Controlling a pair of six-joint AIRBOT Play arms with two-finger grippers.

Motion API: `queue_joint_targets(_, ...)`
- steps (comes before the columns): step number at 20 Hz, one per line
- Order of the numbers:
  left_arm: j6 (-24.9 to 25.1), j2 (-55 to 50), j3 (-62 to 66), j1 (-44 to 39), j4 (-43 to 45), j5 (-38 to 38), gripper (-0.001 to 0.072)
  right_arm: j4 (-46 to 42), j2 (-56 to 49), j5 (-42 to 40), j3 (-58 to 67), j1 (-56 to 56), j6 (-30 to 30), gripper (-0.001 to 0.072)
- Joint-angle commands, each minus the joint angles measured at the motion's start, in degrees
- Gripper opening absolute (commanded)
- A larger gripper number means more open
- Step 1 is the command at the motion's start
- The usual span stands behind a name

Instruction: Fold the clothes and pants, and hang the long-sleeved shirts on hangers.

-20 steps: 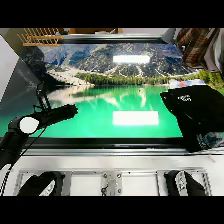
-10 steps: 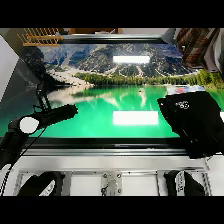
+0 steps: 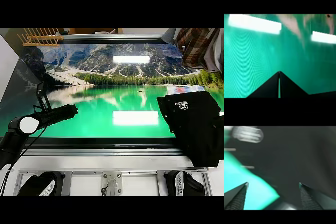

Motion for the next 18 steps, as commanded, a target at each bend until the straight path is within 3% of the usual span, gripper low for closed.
queue_joint_targets(1,0.07,-0.04,-0.02,-0.04,0.0,0.04,0.002,23.5,1.29,-5.22,0.94,8.92,-13.75,0.0704)
queue_joint_targets(7,0.07,-0.04,-0.02,-0.04,-0.02,0.09,0.002,24.2,-8.5,-2.4,-0.15,30.1,-17.59,0.0704)
queue_joint_targets(12,0.07,-0.04,-0.02,-0.04,-0.02,0.09,0.002,24.5,-14.86,-2.38,-0.15,37.38,-17.55,0.0701)
queue_joint_targets(13,0.07,-0.04,-0.02,-0.04,-0.02,0.09,0.002,25.07,-15.37,-2.38,-0.15,37.64,-17.57,0.0573)
queue_joint_targets(15,0.07,-0.04,-0.02,-0.04,-0.02,0.09,0.002,25.24,-15.58,-2.43,-0.15,37.68,-17.44,0.0038)
queue_joint_targets(18,0.07,-0.04,-0.02,-0.04,-0.02,0.09,0.002,25.24,-15.58,-2.38,-0.15,37.68,-17.42,0.0035)
